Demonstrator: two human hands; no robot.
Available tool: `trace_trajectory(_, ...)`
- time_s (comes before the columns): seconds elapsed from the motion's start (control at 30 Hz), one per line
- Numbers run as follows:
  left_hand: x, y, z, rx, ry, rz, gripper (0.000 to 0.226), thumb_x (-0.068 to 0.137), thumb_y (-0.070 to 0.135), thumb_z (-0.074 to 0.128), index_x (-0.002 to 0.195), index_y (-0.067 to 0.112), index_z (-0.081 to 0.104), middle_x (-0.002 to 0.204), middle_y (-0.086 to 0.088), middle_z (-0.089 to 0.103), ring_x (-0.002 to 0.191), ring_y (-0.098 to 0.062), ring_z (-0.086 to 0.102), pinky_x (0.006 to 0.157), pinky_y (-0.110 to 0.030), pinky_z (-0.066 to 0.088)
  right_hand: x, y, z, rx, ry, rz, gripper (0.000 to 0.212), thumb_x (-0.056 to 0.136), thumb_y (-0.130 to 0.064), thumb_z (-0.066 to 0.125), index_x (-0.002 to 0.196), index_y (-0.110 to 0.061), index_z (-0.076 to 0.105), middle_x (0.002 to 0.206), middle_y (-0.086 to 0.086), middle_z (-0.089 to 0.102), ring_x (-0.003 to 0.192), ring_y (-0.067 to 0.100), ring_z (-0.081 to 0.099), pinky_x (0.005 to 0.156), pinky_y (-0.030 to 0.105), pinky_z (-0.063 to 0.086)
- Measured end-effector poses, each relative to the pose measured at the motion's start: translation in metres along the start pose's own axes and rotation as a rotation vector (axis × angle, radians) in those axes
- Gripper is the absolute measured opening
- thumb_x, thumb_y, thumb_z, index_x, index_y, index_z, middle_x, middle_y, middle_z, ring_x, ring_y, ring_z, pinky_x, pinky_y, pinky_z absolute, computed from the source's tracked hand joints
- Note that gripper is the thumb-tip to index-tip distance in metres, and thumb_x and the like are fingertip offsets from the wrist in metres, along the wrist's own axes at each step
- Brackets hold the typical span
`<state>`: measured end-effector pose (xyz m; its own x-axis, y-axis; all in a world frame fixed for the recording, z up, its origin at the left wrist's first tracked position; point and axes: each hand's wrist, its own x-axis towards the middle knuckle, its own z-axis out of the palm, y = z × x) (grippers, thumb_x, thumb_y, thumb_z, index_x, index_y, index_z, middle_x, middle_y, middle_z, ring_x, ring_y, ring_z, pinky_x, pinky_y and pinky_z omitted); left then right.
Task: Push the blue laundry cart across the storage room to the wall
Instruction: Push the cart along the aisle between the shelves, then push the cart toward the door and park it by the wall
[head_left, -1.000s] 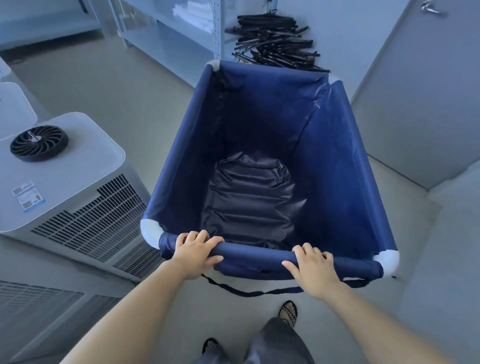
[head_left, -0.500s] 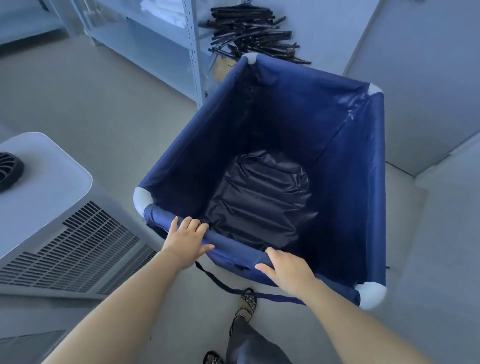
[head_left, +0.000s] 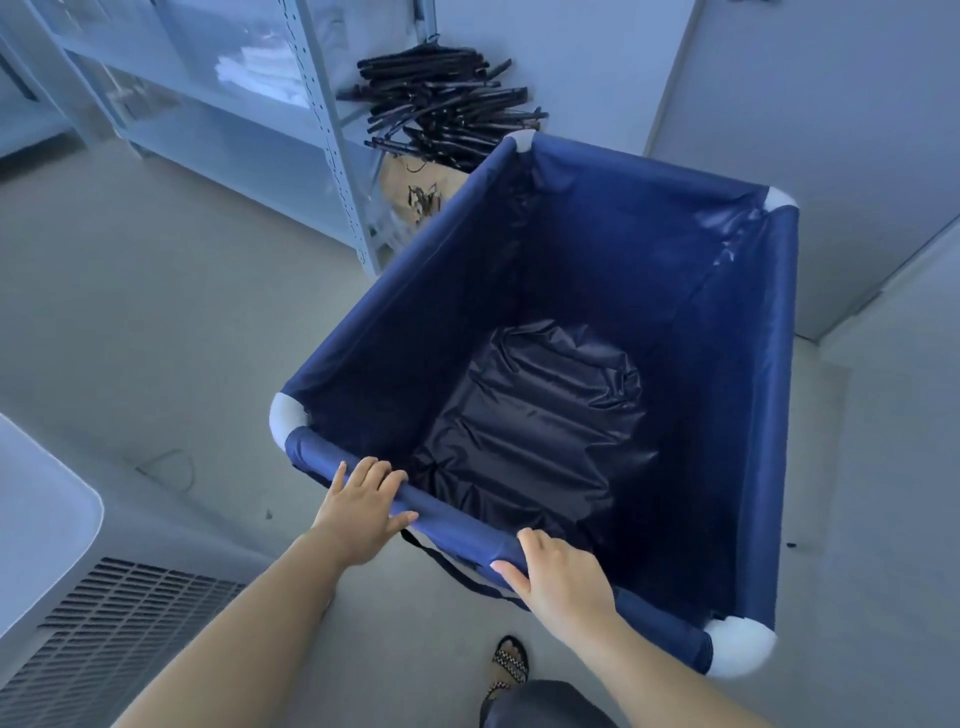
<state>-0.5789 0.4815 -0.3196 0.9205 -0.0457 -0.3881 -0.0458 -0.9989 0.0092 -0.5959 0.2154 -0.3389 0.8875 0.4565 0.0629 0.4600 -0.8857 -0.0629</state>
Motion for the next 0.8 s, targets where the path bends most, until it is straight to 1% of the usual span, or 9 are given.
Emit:
trace_trajectory(0.13,0.029,0.003,-0.013,0.005,0.004,0.018,0.056,0.096,0.054,0.031,0.142,0.022,0.025,0.148,0.003,0.027,0.142,-0.019,0.014,0.118,-0.048,0.008,0.022,0.014,0.004,-0.022,0.054,0.009,0.043,0.069,-0.063,0.067,0.066,-0.021,0.056,0.050,-0.009,0.052,0.039,0.006,0.051,0.032,0.016,0.029)
trace_trajectory(0.33,0.074,0.005,-0.031,0.043,-0.055,0.056,0.057,0.095,0.054,0.031,0.143,0.022,0.024,0.147,0.000,0.027,0.140,-0.023,0.016,0.118,-0.049,0.011,0.051,0.034,0.006,-0.014,0.054,0.050,0.042,0.073,-0.062,0.063,0.068,-0.021,0.054,0.051,-0.008,0.052,0.040,0.006,0.051,0.032,0.019,0.030)
trace_trajectory(0.43,0.100,0.004,-0.040,0.095,-0.096,0.100,0.054,0.094,0.056,0.030,0.141,0.029,0.025,0.141,-0.001,0.032,0.135,-0.025,0.021,0.117,-0.051,0.011,0.064,0.046,0.007,-0.032,0.066,0.063,0.042,0.072,-0.061,0.062,0.067,-0.021,0.053,0.050,-0.008,0.051,0.039,0.007,0.050,0.033,0.019,0.026)
trace_trajectory(0.5,0.119,0.003,-0.047,0.111,-0.116,0.139,0.053,0.093,0.059,0.029,0.139,0.033,0.026,0.137,0.000,0.035,0.132,-0.025,0.024,0.117,-0.051,0.009,0.074,0.053,0.006,-0.029,0.064,0.077,0.042,0.070,-0.060,0.065,0.065,-0.020,0.053,0.050,-0.008,0.050,0.038,0.008,0.049,0.032,0.019,0.026)
trace_trajectory(0.57,0.138,0.000,-0.055,0.100,-0.137,0.172,0.052,0.092,0.062,0.029,0.138,0.037,0.028,0.134,0.001,0.037,0.133,-0.024,0.025,0.117,-0.050,0.006,0.085,0.061,0.004,-0.009,0.023,0.110,0.042,0.071,-0.060,0.062,0.066,-0.020,0.053,0.051,-0.008,0.051,0.039,0.008,0.050,0.032,0.020,0.029)
trace_trajectory(0.6,0.147,0.000,-0.059,0.093,-0.141,0.188,0.052,0.091,0.063,0.029,0.137,0.039,0.029,0.133,0.002,0.037,0.133,-0.024,0.024,0.117,-0.049,0.005,0.090,0.066,0.003,0.014,-0.006,0.130,0.042,0.075,-0.061,0.057,0.069,-0.020,0.053,0.054,-0.008,0.053,0.044,0.009,0.052,0.035,0.022,0.030)
trace_trajectory(0.67,0.164,0.000,-0.067,0.083,-0.141,0.223,0.050,0.091,0.064,0.029,0.136,0.041,0.029,0.132,0.005,0.037,0.133,-0.023,0.025,0.117,-0.049,0.006,0.099,0.074,0.004,0.102,-0.049,0.189,0.046,0.084,-0.063,0.042,0.084,-0.019,0.054,0.072,-0.008,0.059,0.063,0.012,0.058,0.047,0.025,0.034)
trace_trajectory(0.73,0.180,0.001,-0.074,0.083,-0.133,0.262,0.049,0.091,0.063,0.029,0.135,0.042,0.029,0.132,0.006,0.038,0.131,-0.022,0.026,0.116,-0.048,0.007,0.109,0.081,0.007,0.166,-0.114,0.267,0.051,0.088,-0.066,0.030,0.098,-0.021,0.051,0.089,-0.008,0.059,0.079,0.014,0.056,0.058,0.026,0.037)
trace_trajectory(0.8,0.196,0.001,-0.081,0.100,-0.113,0.317,0.048,0.091,0.063,0.029,0.135,0.041,0.030,0.130,0.007,0.039,0.127,-0.020,0.030,0.115,-0.045,0.010,0.120,0.086,0.006,0.151,-0.123,0.309,0.051,0.088,-0.065,0.029,0.099,-0.022,0.052,0.091,-0.007,0.057,0.081,0.014,0.055,0.062,0.027,0.040)
